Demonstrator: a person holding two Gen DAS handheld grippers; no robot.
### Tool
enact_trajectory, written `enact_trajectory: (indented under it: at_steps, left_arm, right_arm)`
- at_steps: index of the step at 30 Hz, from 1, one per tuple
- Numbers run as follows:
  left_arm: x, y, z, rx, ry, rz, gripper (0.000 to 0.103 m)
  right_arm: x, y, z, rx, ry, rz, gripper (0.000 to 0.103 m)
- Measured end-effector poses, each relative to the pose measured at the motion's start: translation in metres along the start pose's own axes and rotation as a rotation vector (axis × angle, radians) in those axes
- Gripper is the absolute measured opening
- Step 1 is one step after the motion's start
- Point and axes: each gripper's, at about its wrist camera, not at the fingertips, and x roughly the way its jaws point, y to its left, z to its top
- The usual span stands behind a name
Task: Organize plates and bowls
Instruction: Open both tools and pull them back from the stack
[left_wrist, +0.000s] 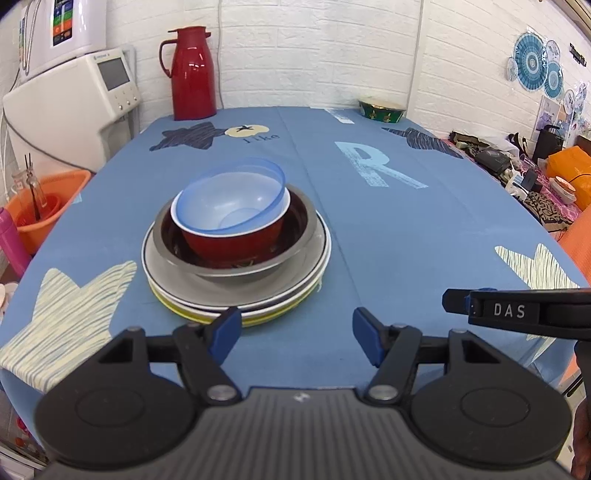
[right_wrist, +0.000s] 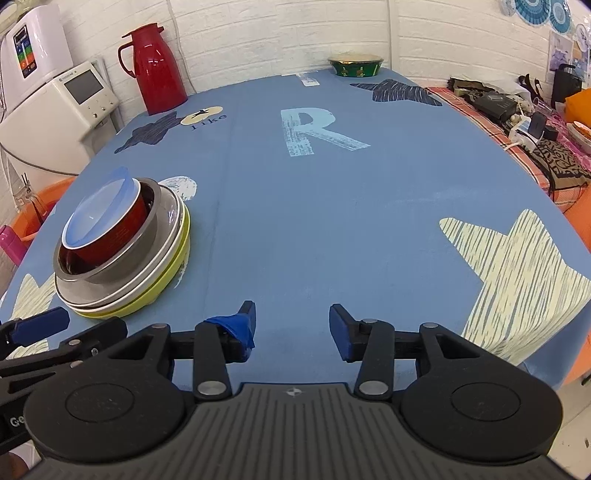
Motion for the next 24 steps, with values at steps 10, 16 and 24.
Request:
enact_trajectory:
  at_steps: [10,16,24]
  left_arm:
    - [0.006,-0.002,-0.005,0.012,0.032,-0.009,0.066]
    - [0.003,-0.001,-0.004,0.010,0.021,-0.003,0.066]
    - [0.003,0.000,-0.005,0.013,0.007,-0.018,0.066]
  right_arm:
    - [0.004,-0.002,-0.012,0.034,0.041,0.053,0.030]
    - [0.002,-0.001,-0.011,0.036,0.037,0.064,0.030]
    - [0.003,-0.003,-0.011,0.035,0.041,0.066,0.031]
